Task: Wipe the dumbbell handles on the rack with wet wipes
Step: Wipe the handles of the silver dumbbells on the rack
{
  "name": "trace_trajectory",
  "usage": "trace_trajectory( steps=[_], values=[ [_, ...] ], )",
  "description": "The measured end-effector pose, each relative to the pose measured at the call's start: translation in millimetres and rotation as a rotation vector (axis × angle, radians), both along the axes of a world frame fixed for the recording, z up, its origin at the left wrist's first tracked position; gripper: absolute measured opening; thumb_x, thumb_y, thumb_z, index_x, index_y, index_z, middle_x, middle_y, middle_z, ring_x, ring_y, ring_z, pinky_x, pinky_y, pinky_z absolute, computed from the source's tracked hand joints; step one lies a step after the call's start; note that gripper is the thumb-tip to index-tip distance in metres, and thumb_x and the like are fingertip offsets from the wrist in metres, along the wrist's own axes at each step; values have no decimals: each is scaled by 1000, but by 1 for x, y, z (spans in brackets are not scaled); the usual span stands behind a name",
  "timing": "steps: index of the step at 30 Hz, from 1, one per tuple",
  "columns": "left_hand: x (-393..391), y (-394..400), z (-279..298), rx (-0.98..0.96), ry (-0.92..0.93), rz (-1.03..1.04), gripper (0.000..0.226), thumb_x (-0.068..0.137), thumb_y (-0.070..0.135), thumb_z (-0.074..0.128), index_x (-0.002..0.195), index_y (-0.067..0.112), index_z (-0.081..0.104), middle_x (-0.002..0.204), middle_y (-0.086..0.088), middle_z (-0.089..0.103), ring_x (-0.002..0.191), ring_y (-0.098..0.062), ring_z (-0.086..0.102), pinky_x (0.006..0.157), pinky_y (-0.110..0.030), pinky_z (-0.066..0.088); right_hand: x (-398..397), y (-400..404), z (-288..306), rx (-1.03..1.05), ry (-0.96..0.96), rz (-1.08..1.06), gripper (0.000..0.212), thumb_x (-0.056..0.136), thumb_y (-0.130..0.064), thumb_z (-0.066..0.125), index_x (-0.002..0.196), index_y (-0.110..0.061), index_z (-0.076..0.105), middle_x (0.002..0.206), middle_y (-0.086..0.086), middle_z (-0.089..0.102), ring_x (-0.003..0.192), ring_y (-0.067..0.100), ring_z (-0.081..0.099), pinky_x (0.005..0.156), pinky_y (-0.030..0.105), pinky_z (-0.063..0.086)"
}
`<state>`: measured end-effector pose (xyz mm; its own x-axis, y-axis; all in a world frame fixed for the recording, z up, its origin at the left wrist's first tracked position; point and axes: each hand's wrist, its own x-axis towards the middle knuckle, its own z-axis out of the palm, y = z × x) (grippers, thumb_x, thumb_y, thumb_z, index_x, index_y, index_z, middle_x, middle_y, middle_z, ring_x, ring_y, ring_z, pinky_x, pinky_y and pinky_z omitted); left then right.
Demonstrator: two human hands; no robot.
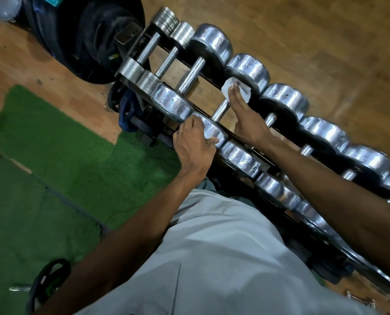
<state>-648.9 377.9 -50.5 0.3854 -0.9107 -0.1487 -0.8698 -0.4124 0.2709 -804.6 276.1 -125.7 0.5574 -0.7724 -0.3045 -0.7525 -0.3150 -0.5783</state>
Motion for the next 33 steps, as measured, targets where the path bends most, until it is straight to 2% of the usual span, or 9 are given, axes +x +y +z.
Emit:
trace_trajectory(
  steps=[3,7,10,15,18,21,23,29,33],
  values=[
    [0,0,0,-7,-2,9,49,70,42,90,92,19,53,95,5,57,90,-21,55,79,-34,37,1,7,8,27,-126,-125,89,75,3,43,160,-23,33,169,-2,23,119,40,63,83,48,57],
    [-1,0,2,8,0,12,47,70,40,89,92,20,53,97,6,57,91,-20,54,79,-34,36,21,22,29,122,12,-151,66,90,-17,43,155,-23,43,167,2,31,148,39,34,122,66,14],
    [-1,0,4,13,-7,3,41,69,22,85,95,19,53,99,3,58,93,-23,56,76,-34,35,40,38,35,213,65,-235,57,107,-30,33,162,-17,26,172,6,16,156,42,15,122,67,-4],
    [1,0,6,27,-4,-12,41,70,17,82,102,18,57,108,2,62,100,-24,59,79,-39,44,51,40,43,620,-238,-607,81,102,-63,35,165,-18,9,147,6,54,131,29,55,112,45,42],
    [2,1,2,24,5,-6,46,72,37,88,102,20,58,107,5,62,100,-21,58,83,-38,44,50,18,39,700,-384,-754,94,92,-68,50,163,-14,19,161,11,40,144,28,44,120,46,34],
    [3,1,0,13,6,-7,48,72,44,88,100,19,58,105,6,61,99,-21,57,83,-38,45,43,-17,34,790,-599,-981,58,86,-38,72,130,-6,54,129,11,59,120,25,58,109,41,46],
    [4,2,0,13,5,-12,49,74,45,88,102,19,58,107,5,61,100,-21,57,84,-40,46,40,-28,37,851,-798,-1103,22,84,-20,69,103,-9,63,100,6,62,85,19,65,76,31,58],
    [5,1,1,15,2,-7,50,73,44,88,102,17,58,107,3,61,100,-23,58,82,-40,45,48,-9,38,1077,-826,-1169,25,85,-22,62,101,-6,75,74,4,63,57,16,55,56,23,44],
    [4,-1,-1,30,-11,-1,53,71,47,89,103,18,58,108,4,61,100,-23,58,82,-40,47,45,7,32,1047,-675,-1127,32,78,-18,61,48,-23,52,52,-7,22,52,14,11,61,35,12]
  ],
)
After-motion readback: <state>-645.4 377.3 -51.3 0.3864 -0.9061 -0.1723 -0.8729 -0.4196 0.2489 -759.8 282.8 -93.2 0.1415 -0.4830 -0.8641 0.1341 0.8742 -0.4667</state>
